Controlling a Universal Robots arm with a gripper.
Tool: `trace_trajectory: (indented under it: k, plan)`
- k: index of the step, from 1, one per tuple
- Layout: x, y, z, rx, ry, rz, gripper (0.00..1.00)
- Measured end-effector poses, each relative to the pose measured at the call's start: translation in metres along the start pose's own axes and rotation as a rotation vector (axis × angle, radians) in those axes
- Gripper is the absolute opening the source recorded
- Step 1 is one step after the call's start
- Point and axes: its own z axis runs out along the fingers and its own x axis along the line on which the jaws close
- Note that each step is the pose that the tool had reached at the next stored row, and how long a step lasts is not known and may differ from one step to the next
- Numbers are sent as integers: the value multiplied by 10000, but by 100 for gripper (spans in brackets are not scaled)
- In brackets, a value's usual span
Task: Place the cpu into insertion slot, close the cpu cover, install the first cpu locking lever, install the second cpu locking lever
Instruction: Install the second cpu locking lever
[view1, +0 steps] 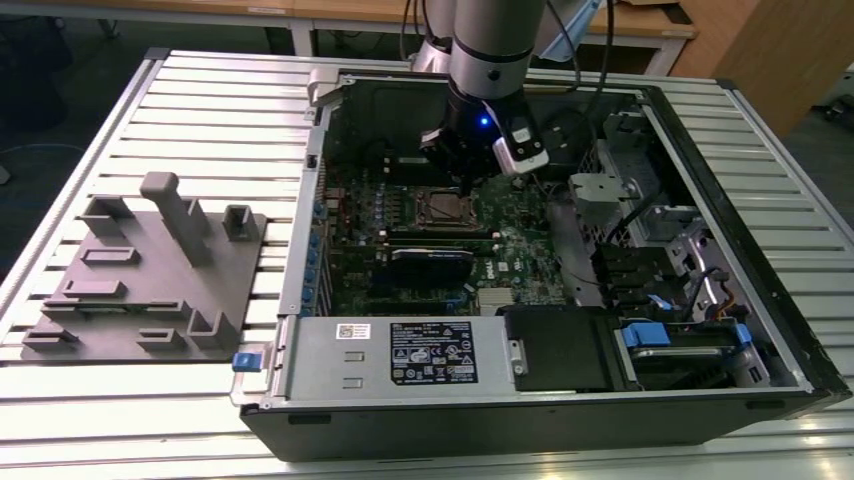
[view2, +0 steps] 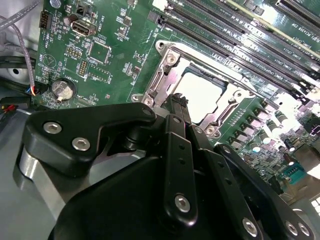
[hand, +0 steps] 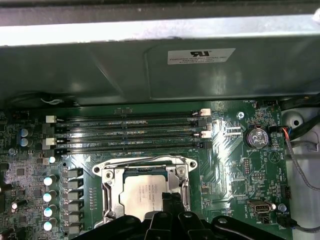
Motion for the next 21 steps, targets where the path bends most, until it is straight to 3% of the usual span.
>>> trace_trajectory:
  k: [8, 11, 15, 21]
  plan:
    - [-1, -9, -1, 1, 0, -3, 11]
    - [-4, -57, -4, -2, 1, -1, 11]
    - [-7, -117, -9, -77, 7, 2, 11]
    - [5, -117, -66, -100, 34, 5, 11]
